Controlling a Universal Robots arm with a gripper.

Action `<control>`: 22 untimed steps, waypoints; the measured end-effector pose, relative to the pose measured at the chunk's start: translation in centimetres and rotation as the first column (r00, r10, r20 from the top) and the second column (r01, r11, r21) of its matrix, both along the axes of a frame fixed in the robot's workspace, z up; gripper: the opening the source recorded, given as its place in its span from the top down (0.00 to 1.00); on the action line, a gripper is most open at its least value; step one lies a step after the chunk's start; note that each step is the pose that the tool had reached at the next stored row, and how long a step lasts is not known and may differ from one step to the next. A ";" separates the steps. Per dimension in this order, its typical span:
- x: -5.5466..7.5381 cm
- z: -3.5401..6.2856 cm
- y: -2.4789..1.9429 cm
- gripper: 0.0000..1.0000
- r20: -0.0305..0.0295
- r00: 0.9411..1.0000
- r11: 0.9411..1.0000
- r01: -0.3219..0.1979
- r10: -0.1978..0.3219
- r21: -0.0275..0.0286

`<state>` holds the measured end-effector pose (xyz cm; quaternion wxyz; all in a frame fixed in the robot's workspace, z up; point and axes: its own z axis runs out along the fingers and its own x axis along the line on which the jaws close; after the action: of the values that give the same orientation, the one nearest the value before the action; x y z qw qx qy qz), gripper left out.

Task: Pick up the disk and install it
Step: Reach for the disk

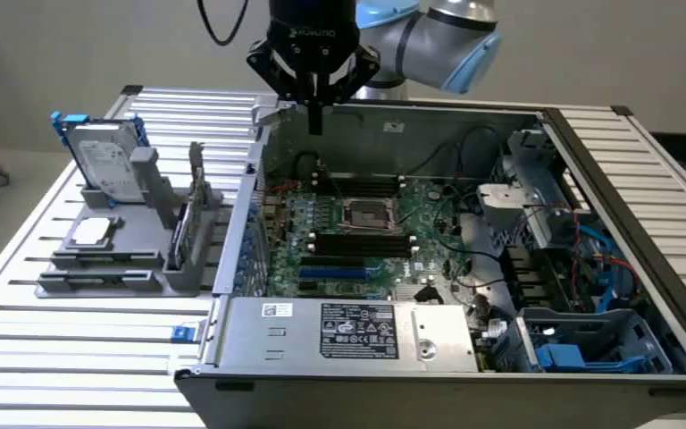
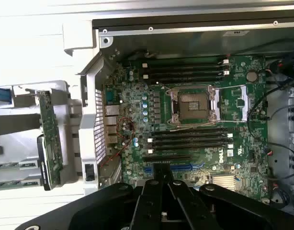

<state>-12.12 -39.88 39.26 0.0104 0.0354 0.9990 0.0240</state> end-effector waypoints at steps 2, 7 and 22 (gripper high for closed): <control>0.0 0.00 0.00 0.89 0.000 1.000 1.000 0.000 0.000 0.000; 0.0 0.00 0.00 0.89 0.000 1.000 1.000 0.000 0.000 0.000; -3.3 -0.09 0.89 0.89 -0.013 1.000 1.000 0.000 0.000 0.003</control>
<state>-15.45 -38.99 39.17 0.0038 0.0354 0.9990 0.0251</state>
